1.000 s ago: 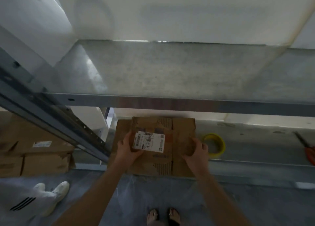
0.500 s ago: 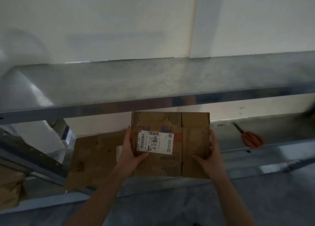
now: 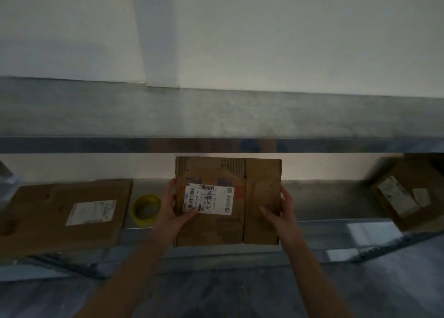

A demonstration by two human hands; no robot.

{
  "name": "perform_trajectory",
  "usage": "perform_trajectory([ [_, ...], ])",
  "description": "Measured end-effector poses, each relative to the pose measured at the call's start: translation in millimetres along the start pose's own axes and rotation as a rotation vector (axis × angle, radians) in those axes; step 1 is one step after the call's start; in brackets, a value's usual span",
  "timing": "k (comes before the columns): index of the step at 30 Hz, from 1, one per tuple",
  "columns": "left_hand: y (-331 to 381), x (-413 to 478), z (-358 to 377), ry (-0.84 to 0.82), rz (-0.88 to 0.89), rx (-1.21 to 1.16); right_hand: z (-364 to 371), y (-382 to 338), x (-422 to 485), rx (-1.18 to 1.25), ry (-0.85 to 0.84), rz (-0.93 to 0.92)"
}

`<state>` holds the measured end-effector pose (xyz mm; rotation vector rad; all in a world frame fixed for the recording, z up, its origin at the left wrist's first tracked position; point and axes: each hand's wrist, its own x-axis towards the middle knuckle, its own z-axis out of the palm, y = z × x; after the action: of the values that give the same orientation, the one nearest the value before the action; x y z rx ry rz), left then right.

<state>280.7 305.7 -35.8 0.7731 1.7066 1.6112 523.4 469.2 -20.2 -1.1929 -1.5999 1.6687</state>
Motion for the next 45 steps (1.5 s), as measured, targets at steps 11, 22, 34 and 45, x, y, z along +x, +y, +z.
perform_trajectory([
  [11, -9.8, 3.1, -11.6, -0.072, -0.104, -0.158, -4.3, 1.6, 29.1, 0.097, -0.056, 0.086],
  [22, -11.6, -1.8, -0.9, -0.035, -0.231, -0.133, -5.2, 12.4, 40.0, 0.114, -0.094, 0.156],
  [34, -19.7, 1.5, 5.8, -0.126, -0.258, -0.211, -20.4, 12.1, 29.9, 0.054, -0.259, 0.02],
  [45, -5.0, -2.3, 18.2, -0.251, -0.196, -0.054, -7.9, 28.1, 21.2, -0.115, -0.35, 0.021],
])
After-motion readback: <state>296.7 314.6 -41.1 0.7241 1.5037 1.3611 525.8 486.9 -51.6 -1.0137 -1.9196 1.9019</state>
